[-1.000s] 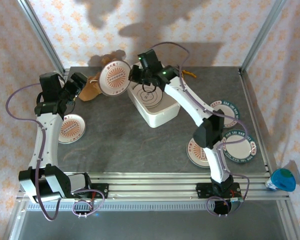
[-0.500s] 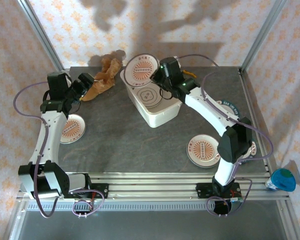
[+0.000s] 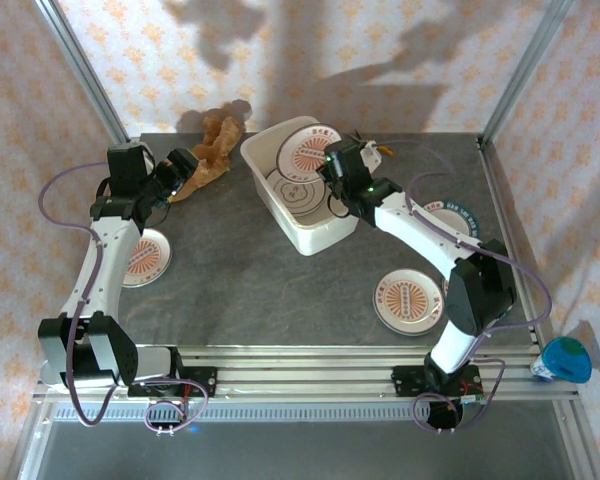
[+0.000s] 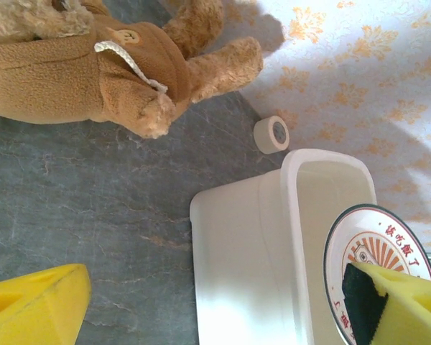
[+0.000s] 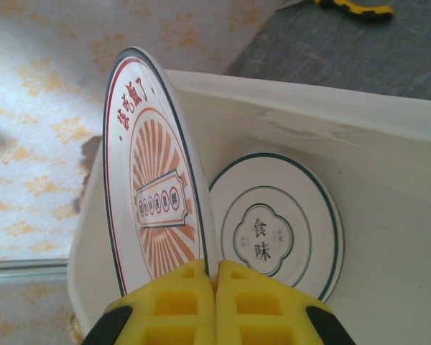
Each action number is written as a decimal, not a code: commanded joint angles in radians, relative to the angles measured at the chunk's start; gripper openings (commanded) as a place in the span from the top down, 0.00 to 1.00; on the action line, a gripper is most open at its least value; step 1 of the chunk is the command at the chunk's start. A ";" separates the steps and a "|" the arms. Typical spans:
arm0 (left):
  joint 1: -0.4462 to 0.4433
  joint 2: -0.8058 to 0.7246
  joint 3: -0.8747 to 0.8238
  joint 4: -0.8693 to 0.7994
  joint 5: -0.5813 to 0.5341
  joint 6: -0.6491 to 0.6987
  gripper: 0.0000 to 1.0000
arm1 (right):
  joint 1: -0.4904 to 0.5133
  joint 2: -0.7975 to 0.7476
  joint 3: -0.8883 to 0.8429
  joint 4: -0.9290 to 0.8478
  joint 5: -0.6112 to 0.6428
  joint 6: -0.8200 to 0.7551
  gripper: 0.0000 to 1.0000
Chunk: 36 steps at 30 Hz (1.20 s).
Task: Place the plates into the plastic bin on the countertop
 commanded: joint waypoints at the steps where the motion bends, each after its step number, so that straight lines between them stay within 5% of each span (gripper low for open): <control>1: -0.004 -0.020 -0.015 -0.024 -0.041 0.014 0.09 | -0.006 -0.005 0.015 0.049 0.054 0.058 1.00; 36: -0.005 -0.086 -0.055 -0.098 -0.104 0.029 0.09 | 0.022 0.171 0.086 -0.044 -0.067 0.192 1.00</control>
